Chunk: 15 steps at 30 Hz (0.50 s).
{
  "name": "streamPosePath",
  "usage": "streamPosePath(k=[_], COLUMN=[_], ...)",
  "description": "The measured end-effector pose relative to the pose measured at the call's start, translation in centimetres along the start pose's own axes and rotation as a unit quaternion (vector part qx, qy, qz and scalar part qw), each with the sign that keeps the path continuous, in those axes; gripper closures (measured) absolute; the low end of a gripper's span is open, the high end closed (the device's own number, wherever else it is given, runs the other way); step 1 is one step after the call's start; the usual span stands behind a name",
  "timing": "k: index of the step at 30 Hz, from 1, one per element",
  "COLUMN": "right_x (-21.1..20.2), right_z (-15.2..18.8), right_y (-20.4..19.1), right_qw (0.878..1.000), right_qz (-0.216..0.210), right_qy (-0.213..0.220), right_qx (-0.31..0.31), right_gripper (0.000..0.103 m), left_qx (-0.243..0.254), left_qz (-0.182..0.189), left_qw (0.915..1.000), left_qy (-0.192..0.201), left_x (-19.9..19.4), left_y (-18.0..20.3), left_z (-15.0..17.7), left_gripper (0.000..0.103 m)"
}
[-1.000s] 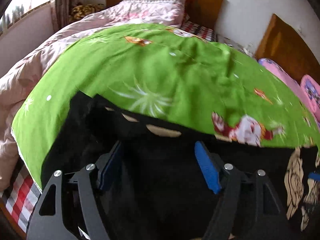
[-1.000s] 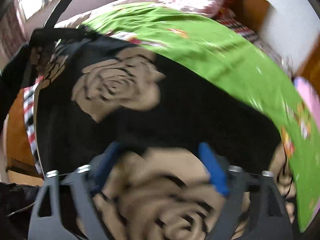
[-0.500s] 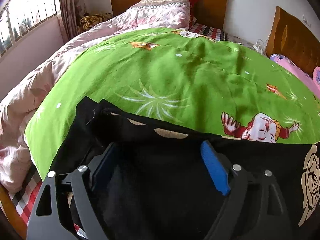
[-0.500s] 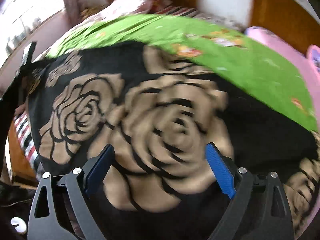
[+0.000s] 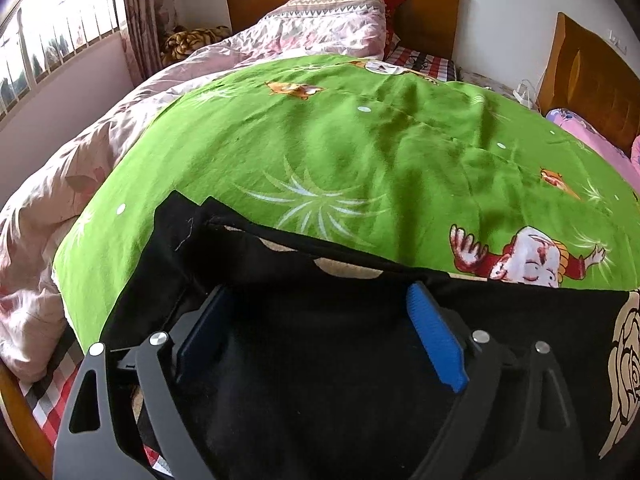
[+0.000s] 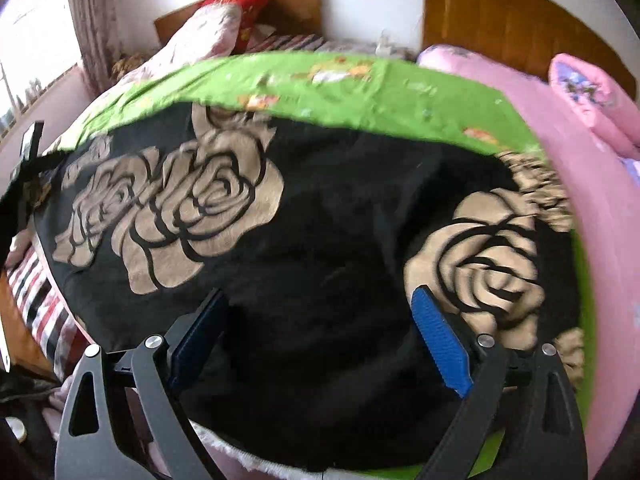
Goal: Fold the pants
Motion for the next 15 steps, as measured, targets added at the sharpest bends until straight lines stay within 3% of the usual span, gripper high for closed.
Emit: streamPosePath(k=[2,4,5,8,11,14,15], right_x=[-0.6,0.2,-0.1,-1.5,-4.5,-5.6,-5.2], right_z=[0.5,1.9,2.2,2.4,1.4,-0.5,-1.5], right_y=[0.5,1.5,1.8,3.3,3.8,3.3,2.7], right_qw=[1.000,1.000,1.000,1.000,0.998,0.996,0.996], right_qz=[-0.006,0.008,-0.005,0.010,0.012,0.000,-0.003], right_qy=[0.008,-0.019,-0.004,-0.003,0.039,0.075,0.079], right_qx=[0.013,0.004,-0.003,0.027,0.047,0.045,0.035], right_gripper=[0.014,0.013,0.013,0.013,0.013,0.013,0.013], left_qx=[-0.005,-0.020,-0.027,-0.102,-0.142,-0.084,-0.034], left_qz=[0.000,0.009,0.014,0.019,0.014,0.082,0.115], left_qw=[1.0000,0.9998,0.9995,0.9939,0.9871,0.9894,0.9890], left_qy=[-0.004,-0.006,-0.004,0.038,0.072,0.086,0.086], left_x=[0.1,-0.2,-0.5,-3.9,-7.9,-12.0,-13.4], left_y=[-0.2,-0.6,-0.8,-4.0,-5.5,-0.2,3.8], left_z=[-0.1,-0.4,-0.4,-0.8,-0.8,-1.0,-0.9], left_gripper=[0.011,0.011,0.011,0.012,0.012,0.012,0.012])
Point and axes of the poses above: each gripper's, at about its wrist camera, not at the fingertips, and x roughly the way its jaws point, y to its right, z to its underside, the point moved 3 cm from there along x, roughly the way its jaws point, and after that the axes turned 8 degrees about y, right-handed, at the moved point
